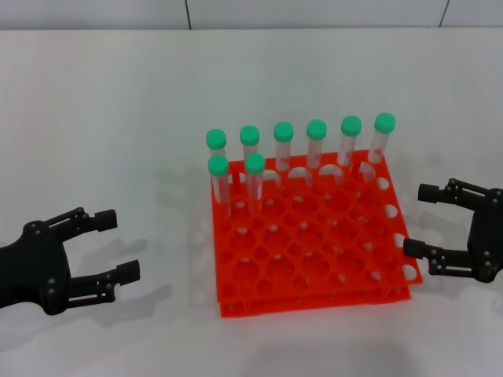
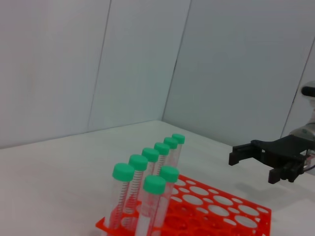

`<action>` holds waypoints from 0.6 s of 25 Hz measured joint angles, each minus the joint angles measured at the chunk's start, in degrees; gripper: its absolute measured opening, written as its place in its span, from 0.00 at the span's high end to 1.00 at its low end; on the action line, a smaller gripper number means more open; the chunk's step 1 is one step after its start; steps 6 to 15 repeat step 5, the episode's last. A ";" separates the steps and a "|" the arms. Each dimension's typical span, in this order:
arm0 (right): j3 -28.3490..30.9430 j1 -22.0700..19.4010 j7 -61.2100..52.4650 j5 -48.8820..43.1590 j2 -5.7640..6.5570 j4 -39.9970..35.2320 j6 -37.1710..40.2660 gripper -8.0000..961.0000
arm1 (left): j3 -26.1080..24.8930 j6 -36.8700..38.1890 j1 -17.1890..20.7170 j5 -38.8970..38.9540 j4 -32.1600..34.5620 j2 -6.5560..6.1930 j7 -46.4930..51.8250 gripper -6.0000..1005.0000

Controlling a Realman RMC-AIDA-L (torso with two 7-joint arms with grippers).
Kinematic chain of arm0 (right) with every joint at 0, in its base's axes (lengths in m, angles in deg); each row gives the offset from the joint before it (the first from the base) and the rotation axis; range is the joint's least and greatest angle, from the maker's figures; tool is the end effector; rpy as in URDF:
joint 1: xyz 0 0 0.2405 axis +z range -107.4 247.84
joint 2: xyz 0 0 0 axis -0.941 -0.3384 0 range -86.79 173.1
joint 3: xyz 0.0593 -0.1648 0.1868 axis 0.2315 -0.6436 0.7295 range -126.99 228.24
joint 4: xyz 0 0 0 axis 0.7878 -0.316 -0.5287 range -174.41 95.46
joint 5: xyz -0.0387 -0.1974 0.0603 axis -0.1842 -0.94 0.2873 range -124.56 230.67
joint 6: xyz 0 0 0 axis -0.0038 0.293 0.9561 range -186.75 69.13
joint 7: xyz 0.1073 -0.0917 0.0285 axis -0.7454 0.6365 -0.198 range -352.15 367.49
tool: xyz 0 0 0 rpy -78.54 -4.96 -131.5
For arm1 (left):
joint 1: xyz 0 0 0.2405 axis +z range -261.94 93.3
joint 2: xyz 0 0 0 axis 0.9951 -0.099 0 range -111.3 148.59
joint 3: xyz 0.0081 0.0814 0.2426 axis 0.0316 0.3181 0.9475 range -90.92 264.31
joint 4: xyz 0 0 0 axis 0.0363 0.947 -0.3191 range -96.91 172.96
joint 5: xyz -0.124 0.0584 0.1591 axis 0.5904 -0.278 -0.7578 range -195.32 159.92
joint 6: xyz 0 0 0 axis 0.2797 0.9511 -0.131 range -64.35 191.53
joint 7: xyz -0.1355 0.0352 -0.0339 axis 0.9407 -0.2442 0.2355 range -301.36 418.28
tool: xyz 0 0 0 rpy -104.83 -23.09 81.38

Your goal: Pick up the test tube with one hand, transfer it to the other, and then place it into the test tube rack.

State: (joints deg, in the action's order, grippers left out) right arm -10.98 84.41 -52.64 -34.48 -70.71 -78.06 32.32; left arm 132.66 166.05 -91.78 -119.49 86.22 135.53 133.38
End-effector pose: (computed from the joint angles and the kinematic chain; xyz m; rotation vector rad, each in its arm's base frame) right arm 0.2969 0.2673 0.0155 -2.6588 0.3103 0.8136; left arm -0.3189 0.2211 0.0435 -2.6508 -0.6418 -0.8117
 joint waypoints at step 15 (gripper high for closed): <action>-0.01 0.40 -0.41 -1.38 0.45 0.00 -0.26 0.22 | 0.00 -0.38 -0.21 -0.01 0.02 -0.02 0.20 0.11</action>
